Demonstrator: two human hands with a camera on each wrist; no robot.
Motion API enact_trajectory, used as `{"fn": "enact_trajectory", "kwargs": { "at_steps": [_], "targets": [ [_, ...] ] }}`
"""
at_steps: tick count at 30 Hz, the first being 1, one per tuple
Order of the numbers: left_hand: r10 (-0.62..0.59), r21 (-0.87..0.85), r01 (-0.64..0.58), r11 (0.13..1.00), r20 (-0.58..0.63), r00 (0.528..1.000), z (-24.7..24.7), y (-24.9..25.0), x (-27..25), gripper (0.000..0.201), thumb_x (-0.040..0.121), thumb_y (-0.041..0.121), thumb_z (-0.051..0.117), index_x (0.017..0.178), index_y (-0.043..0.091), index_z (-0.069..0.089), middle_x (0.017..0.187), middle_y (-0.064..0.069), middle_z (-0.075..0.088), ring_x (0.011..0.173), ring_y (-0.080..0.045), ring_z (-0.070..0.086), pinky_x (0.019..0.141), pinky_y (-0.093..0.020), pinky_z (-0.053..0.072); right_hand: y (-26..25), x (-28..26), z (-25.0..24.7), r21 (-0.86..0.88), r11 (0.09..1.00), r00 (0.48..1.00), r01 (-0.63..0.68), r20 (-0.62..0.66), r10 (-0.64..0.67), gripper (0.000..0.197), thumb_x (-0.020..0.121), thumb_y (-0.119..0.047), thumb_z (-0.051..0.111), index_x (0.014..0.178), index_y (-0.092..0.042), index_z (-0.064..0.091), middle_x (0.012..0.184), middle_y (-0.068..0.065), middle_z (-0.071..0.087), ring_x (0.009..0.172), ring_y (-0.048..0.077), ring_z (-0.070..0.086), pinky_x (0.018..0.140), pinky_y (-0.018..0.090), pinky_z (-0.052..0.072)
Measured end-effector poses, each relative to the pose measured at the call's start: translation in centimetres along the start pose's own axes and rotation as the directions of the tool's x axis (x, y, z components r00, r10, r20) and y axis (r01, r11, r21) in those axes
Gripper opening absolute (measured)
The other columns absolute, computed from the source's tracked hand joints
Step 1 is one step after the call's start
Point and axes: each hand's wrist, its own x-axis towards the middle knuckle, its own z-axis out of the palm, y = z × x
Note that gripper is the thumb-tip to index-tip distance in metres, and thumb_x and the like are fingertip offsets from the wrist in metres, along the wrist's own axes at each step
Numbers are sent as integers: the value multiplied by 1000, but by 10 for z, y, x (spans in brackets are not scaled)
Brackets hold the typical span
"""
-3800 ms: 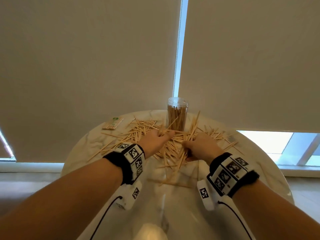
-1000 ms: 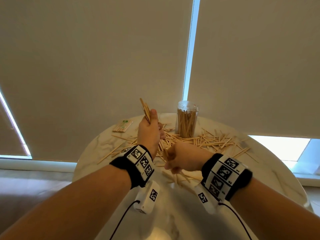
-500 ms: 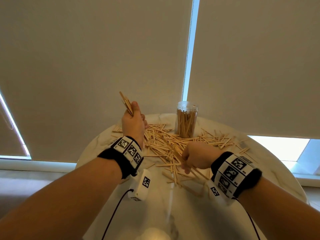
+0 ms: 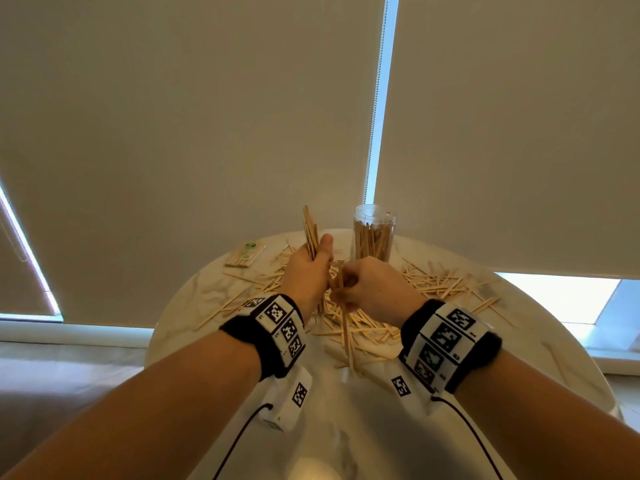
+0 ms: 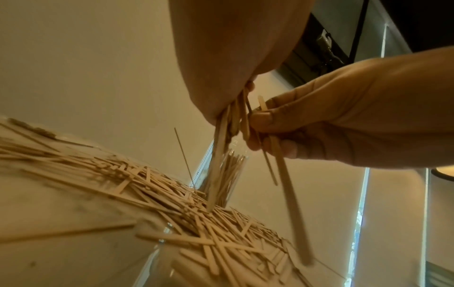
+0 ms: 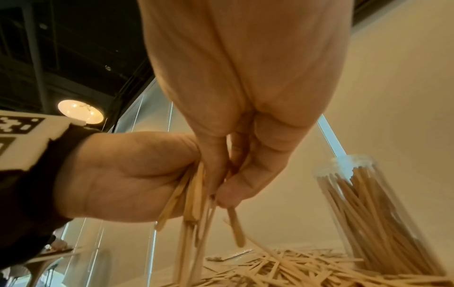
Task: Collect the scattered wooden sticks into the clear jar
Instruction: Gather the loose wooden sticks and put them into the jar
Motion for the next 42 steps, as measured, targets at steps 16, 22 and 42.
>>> {"fn": "enact_trajectory", "kwargs": {
  "at_steps": [16, 22, 42],
  "targets": [
    [-139, -114, 161, 980, 181, 974, 2, -4, -17, 56, 99, 61, 39, 97, 9, 61, 56, -1, 56, 47, -18, 52, 49, -31, 48, 5, 17, -12, 147, 985, 949, 91, -313, -41, 15, 86, -32, 77, 89, -21, 66, 74, -4, 72, 72, 8, 68, 71, 31, 55],
    [-47, 21, 42, 999, 360, 932, 2, 3, -30, 50, 92, 67, 50, 85, 17, 51, 57, 6, 41, 45, -11, 33, 43, -24, 33, -16, 19, -25, 285, 949, 907, 139, -421, -6, 48, 99, -54, 48, 137, -24, 49, 127, -7, 58, 111, 11, 59, 92, 32, 51],
    [-172, -440, 188, 878, 76, 982, 9, 20, -12, 22, 108, 30, 40, 114, 10, 44, 91, -13, 68, 78, -26, 73, 71, -45, 60, 0, -9, 0, 230, 963, 959, -143, 272, 78, 14, 92, -22, 65, 104, -21, 58, 91, 6, 66, 70, 14, 63, 63, 26, 55]
  ]
}}
